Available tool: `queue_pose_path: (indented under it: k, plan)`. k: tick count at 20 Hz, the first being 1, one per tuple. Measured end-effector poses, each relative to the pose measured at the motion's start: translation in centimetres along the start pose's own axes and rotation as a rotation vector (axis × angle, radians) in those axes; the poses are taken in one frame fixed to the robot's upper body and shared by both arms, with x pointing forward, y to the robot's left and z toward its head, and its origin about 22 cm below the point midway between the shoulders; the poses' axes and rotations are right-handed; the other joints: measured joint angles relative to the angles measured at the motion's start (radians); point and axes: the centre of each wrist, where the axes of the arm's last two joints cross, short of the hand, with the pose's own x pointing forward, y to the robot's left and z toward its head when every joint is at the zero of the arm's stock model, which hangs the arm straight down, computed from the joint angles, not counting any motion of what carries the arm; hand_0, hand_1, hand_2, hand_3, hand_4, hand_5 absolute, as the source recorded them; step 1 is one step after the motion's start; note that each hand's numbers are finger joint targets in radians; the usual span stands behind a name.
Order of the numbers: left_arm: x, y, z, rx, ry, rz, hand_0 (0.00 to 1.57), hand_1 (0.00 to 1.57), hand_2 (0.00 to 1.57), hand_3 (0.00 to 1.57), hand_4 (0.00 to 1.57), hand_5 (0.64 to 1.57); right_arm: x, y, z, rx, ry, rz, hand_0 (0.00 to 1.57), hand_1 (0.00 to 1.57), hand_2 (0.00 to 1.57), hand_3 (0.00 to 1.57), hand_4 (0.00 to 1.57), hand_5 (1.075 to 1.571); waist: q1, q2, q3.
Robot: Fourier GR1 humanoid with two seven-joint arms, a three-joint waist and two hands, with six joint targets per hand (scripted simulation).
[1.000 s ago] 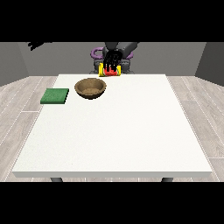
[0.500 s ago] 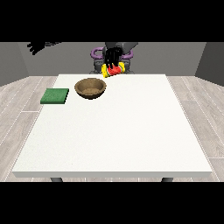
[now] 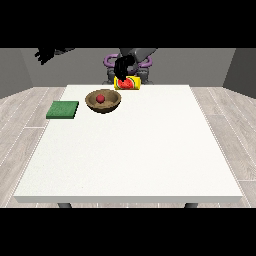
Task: Pick the cup and pour the ball into the bowl, then pick the bowl and place it on the pad
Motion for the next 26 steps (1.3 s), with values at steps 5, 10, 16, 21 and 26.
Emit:
queue_pose_path:
  k: [5,10,16,21,26]
  plan:
    - [-0.2,-0.4,-0.1,-0.033,-0.114,-0.278,1.52,1.52,1.57,1.57,1.22,1.533,0.2,0.2,-0.3,0.018,0.015,-0.01,0.0,0.0,0.0,0.27,0.47,1.57,-0.023,-0.009,0.001]
    - [-0.2,0.1,-0.6,-0.036,-0.189,-0.467,1.52,1.52,1.57,1.57,1.26,1.508,0.7,-1.4,-0.2,-0.008,0.007,-0.013,0.0,0.0,0.0,0.28,0.47,1.57,0.002,-0.001,0.0005]
    - [0.0,0.8,-0.8,-0.045,-0.225,-0.529,1.51,1.51,1.57,1.57,1.28,1.492,0.7,-1.9,0.1,-0.014,0.006,-0.024,0.0,0.0,0.0,0.24,0.51,1.569,0.013,-0.004,0.0002]
    - [-1.1,0.2,-0.2,-0.051,-0.208,-0.458,1.52,1.52,1.57,1.57,1.17,1.531,-0.4,-0.7,0.4,-0.017,0.037,-0.029,0.0,0.0,0.0,0.31,0.52,1.569,0.029,-0.018,-0.0004]
    - [-3.8,-0.4,0.5,-0.022,-0.059,-0.088,0.08,0.08,1.4,1.57,0.8,1.562,-1.0,-1.0,1.3,-0.058,0.057,-0.023,0.0,0.0,0.0,0.32,0.52,1.568,0.079,-0.036,-0.0028]
